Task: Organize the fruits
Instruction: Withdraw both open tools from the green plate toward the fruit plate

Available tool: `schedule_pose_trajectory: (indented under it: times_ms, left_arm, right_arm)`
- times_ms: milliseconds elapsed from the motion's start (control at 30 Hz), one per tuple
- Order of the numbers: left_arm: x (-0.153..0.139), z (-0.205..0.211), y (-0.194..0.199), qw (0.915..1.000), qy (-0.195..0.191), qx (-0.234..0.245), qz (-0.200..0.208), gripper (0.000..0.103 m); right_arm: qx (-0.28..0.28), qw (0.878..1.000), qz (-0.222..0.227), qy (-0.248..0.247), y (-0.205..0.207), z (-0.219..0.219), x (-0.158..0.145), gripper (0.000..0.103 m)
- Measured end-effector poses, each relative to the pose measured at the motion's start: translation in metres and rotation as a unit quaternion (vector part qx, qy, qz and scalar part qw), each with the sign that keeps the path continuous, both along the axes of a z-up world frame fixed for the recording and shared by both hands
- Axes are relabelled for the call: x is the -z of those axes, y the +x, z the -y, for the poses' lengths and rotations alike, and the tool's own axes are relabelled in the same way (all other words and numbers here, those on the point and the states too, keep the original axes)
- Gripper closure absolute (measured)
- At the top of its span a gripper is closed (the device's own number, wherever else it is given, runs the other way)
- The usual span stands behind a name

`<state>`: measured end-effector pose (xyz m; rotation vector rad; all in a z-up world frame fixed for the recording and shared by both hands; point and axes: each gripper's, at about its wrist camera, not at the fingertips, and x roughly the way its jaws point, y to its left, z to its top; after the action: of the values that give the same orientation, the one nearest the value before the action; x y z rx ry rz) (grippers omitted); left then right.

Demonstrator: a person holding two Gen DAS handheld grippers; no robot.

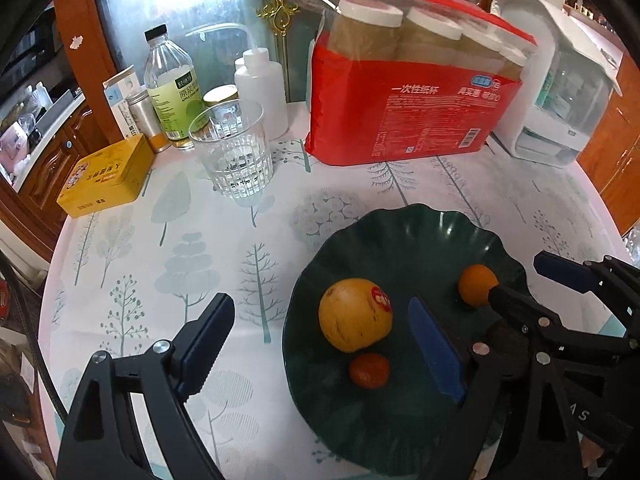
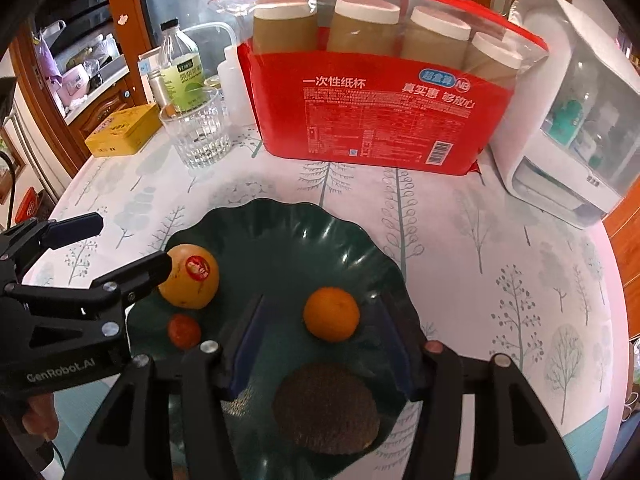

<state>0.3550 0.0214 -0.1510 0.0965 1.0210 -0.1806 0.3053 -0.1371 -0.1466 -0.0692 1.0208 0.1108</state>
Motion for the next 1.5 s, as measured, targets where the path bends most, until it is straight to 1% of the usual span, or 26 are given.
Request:
schedule_pose_trajectory:
  times_ms: [200, 367, 733, 900, 1033, 1167, 1267, 1367, 1500]
  left_arm:
    - [-0.022, 0.000, -0.023, 1.0000, -0.001, 0.004, 0.003, 0.015]
    - [-0.046, 0.000, -0.048, 0.9998, -0.019, 0.006, 0.007, 0.015]
    - [-0.113, 0.009, -0.118, 0.9974, -0.031, 0.035, 0.055, 0.015]
    - [-0.133, 0.006, -0.149, 0.9959, -0.040, 0.038, 0.071, 0.014]
    - [-0.144, 0.004, -0.170, 0.9951, -0.053, 0.042, 0.072, 0.014]
    - [-0.154, 0.000, -0.193, 0.9945, -0.060, 0.039, 0.077, 0.014]
    - [-0.160, -0.005, -0.211, 0.9937, -0.066, 0.030, 0.085, 0.010]
    - [-0.161, -0.008, -0.227, 0.9938, -0.065, 0.019, 0.088, 0.010]
    - [-0.154, -0.006, -0.248, 0.9950, -0.059, 0.005, 0.080, 0.010]
  right_arm:
    - [0.007, 1.000, 0.013, 0.000, -0.025, 0.003, -0.022, 0.047]
    - [0.014, 1.000, 0.027, 0.003, -0.051, 0.007, -0.047, 0.047]
    - [0.036, 0.998, 0.051, 0.006, -0.117, 0.007, -0.102, 0.047]
    - [0.053, 0.997, 0.054, 0.007, -0.150, 0.006, -0.121, 0.047]
    - [0.059, 0.997, 0.056, 0.008, -0.177, 0.006, -0.135, 0.047]
    - [0.049, 0.997, 0.055, 0.008, -0.202, 0.004, -0.144, 0.047]
    - [0.039, 0.998, 0.056, 0.007, -0.218, 0.004, -0.148, 0.047]
    - [0.028, 0.998, 0.054, 0.014, -0.233, 0.007, -0.148, 0.047]
    - [0.017, 0.998, 0.050, 0.026, -0.251, 0.013, -0.147, 0.047]
